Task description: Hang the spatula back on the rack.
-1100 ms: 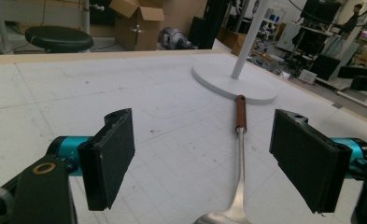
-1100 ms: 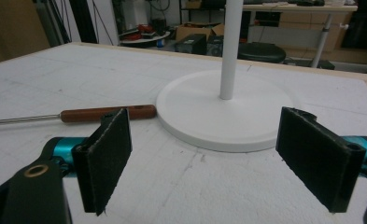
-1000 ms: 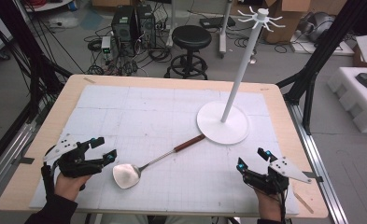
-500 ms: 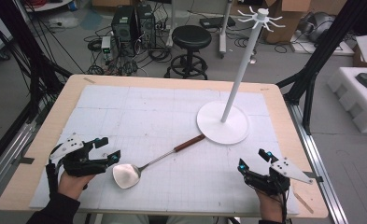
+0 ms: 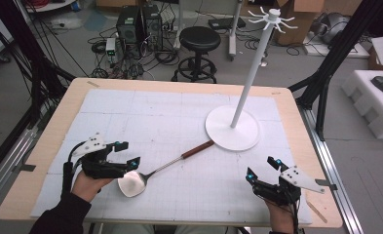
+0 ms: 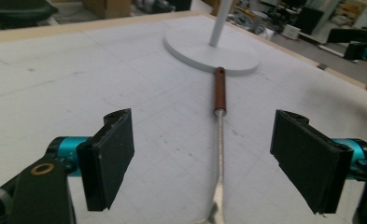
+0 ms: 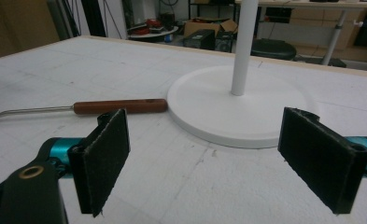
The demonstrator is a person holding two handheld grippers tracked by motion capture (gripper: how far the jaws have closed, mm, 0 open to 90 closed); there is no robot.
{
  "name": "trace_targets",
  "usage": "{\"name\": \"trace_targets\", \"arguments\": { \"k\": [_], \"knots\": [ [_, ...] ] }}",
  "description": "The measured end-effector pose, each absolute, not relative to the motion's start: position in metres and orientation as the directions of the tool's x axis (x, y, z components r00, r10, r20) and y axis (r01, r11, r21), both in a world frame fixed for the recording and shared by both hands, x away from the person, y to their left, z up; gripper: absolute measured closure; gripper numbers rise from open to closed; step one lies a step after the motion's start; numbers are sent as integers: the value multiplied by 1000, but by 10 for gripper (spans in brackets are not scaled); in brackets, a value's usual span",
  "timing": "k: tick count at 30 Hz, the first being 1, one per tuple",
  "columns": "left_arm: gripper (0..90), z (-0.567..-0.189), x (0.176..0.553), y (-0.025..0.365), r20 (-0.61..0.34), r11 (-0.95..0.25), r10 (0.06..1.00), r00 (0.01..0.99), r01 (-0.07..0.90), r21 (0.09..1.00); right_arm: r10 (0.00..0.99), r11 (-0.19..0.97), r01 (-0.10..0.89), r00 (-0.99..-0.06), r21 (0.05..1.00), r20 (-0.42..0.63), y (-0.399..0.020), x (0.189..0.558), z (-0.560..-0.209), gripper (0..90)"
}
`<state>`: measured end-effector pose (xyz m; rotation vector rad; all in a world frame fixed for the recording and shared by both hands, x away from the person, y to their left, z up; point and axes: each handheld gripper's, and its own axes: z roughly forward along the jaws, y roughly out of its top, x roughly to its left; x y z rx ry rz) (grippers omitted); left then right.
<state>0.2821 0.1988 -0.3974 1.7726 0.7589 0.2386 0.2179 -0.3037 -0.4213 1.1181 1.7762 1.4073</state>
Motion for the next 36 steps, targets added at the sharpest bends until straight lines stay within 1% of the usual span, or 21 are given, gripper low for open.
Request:
{"name": "trace_targets", "arguments": {
  "k": [7, 12, 16, 20, 21, 24, 31, 36],
  "knots": [
    [234, -402, 289, 177, -191, -245, 582, 790, 395, 885, 879, 84, 249, -475, 965, 46, -302, 218, -423, 155],
    [248, -410, 298, 152, -155, -372, 553, 819, 409, 833, 878, 85, 251, -476, 964, 46, -303, 219, -424, 155],
    [302, -418, 305, 140, -142, -445, 541, 829, 425, 788, 878, 85, 254, -476, 963, 48, -302, 220, -424, 154],
    [409, -423, 307, 127, -98, -545, 524, 846, 422, 724, 876, 92, 257, -480, 962, 45, -302, 220, -424, 155],
    [438, -424, 307, 124, -86, -557, 525, 847, 419, 717, 876, 92, 258, -480, 962, 45, -302, 220, -424, 155],
    [481, -425, 312, 117, -90, -555, 539, 837, 434, 710, 876, 89, 260, -479, 961, 49, -302, 220, -424, 155],
    [566, -432, 316, 106, -89, -585, 532, 842, 441, 681, 878, 88, 260, -477, 962, 48, -304, 220, -425, 155],
    [622, -433, 317, 103, -86, -585, 545, 834, 452, 673, 879, 86, 261, -473, 961, 50, -304, 220, -425, 155]
  ]
}}
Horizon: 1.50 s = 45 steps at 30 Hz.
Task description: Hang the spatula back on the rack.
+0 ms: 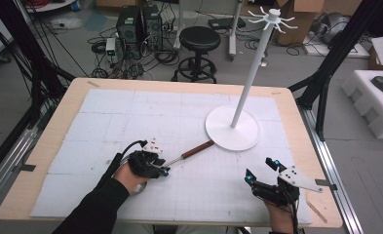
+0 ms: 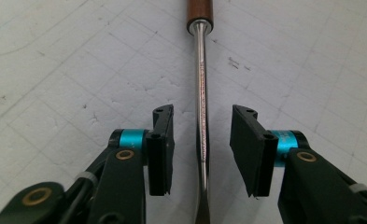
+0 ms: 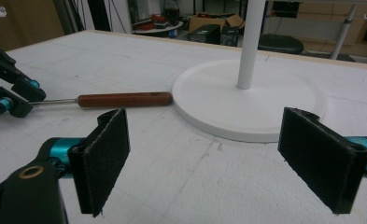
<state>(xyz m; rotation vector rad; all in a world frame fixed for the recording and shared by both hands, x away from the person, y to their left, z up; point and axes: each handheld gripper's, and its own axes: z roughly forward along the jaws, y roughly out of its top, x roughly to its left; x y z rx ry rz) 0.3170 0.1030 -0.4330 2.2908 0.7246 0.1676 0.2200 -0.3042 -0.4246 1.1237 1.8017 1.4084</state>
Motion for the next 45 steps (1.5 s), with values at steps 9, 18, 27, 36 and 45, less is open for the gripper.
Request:
{"name": "trace_targets", "arguments": {
  "k": [9, 18, 27, 36, 45],
  "knots": [
    [754, -432, 315, 102, -50, -616, 541, 840, 435, 656, 878, 86, 264, -476, 961, 52, -303, 220, -425, 155],
    [834, -431, 316, 101, -84, -610, 546, 834, 463, 643, 876, 93, 265, -480, 960, 48, -302, 221, -425, 155],
    [837, -431, 319, 103, -110, -601, 547, 830, 481, 638, 876, 94, 264, -480, 960, 46, -303, 221, -425, 155],
    [838, -428, 316, 108, -129, -576, 566, 815, 502, 644, 877, 88, 265, -478, 960, 51, -304, 220, -425, 155],
    [837, -414, 309, 126, -159, -502, 574, 803, 499, 707, 879, 79, 266, -473, 961, 59, -305, 220, -425, 155]
  ]
}}
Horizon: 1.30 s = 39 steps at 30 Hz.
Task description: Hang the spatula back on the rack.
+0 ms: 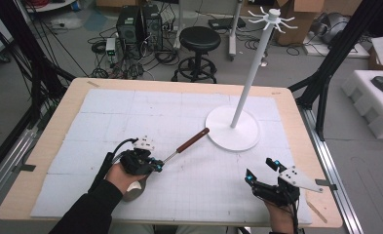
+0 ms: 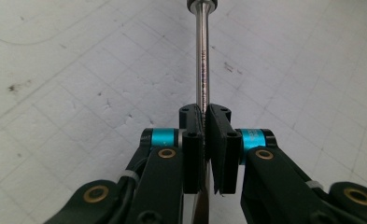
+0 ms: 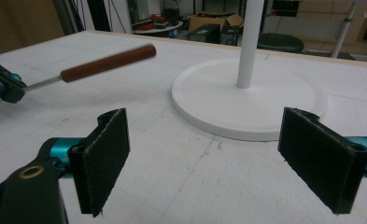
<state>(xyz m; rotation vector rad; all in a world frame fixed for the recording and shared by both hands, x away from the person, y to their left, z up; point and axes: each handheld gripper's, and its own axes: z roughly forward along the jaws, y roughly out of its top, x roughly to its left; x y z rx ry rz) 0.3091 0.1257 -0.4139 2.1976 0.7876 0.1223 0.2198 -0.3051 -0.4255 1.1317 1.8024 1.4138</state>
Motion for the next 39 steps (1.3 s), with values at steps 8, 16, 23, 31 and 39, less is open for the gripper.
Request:
{"name": "trace_targets", "arguments": {
  "k": [8, 16, 23, 31, 39],
  "knots": [
    [836, -402, 301, 141, -159, -453, 578, 800, 477, 753, 878, 82, 267, -475, 960, 57, -304, 221, -426, 155],
    [836, -394, 291, 158, -175, -379, 596, 783, 468, 798, 879, 82, 269, -473, 960, 58, -305, 221, -427, 155],
    [837, -383, 281, 172, -165, -325, 615, 771, 439, 838, 875, 87, 273, -480, 958, 57, -302, 222, -427, 155],
    [836, -370, 270, 191, -155, -268, 618, 770, 392, 880, 868, 88, 273, -492, 958, 60, -298, 223, -426, 155],
    [840, -361, 260, 200, -131, -237, 631, 764, 352, 905, 857, 103, 262, -513, 960, 48, -289, 226, -420, 155]
  ]
}}
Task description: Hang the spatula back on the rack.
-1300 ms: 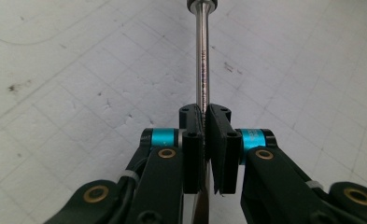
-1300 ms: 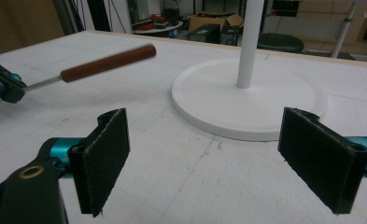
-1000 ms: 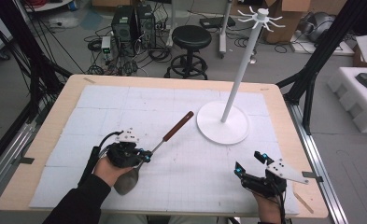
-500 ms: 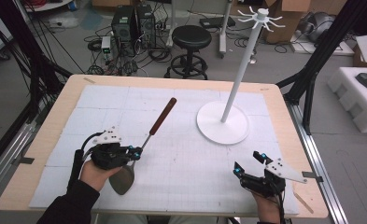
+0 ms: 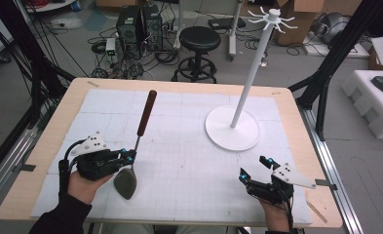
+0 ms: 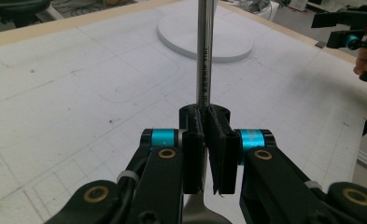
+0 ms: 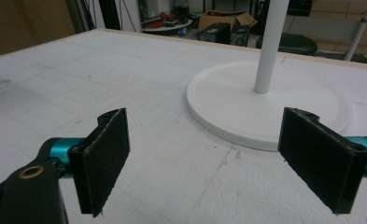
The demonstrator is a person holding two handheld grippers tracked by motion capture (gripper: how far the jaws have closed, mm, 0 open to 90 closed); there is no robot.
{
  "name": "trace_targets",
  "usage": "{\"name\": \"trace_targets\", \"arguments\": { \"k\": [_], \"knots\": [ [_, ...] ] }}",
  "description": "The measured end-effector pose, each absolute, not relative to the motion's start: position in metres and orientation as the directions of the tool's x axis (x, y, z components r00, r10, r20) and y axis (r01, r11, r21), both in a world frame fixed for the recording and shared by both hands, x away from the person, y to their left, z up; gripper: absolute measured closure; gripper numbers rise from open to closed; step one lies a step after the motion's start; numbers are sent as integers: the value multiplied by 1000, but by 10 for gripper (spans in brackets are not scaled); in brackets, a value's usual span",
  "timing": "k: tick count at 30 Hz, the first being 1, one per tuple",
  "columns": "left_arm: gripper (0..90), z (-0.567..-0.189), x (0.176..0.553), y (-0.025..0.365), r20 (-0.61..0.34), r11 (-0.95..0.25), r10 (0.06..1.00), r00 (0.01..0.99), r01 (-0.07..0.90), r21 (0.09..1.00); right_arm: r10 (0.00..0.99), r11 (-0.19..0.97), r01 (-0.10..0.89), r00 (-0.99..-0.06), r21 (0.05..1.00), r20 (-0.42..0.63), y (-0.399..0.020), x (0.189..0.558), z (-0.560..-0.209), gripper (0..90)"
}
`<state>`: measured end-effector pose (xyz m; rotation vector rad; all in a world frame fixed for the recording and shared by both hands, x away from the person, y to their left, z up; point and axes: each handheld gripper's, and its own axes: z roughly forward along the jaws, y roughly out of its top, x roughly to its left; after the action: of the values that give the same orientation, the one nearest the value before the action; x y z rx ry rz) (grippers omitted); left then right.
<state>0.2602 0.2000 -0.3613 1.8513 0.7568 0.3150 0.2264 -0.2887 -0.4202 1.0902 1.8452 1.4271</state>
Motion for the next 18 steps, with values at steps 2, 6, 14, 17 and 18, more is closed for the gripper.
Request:
{"name": "trace_targets", "arguments": {
  "k": [2, 6, 14, 17, 18],
  "knots": [
    [840, -358, 258, 200, -126, -236, 627, 769, 342, 910, 852, 105, 256, -521, 961, 46, -286, 227, -417, 155],
    [840, -353, 252, 198, -102, -237, 624, 774, 312, 920, 844, 90, 246, -534, 965, 57, -283, 229, -411, 155],
    [840, -351, 245, 182, -92, -231, 595, 799, 279, 932, 770, 33, 223, -627, 974, 118, -259, 238, -392, 154],
    [840, -351, 243, 175, -92, -225, 582, 808, 269, 937, 728, 14, 202, -673, 979, 128, -245, 243, -379, 155],
    [840, -351, 243, 172, -89, -223, 578, 811, 263, 939, 714, 9, 199, -687, 980, 133, -240, 245, -374, 154]
  ]
}}
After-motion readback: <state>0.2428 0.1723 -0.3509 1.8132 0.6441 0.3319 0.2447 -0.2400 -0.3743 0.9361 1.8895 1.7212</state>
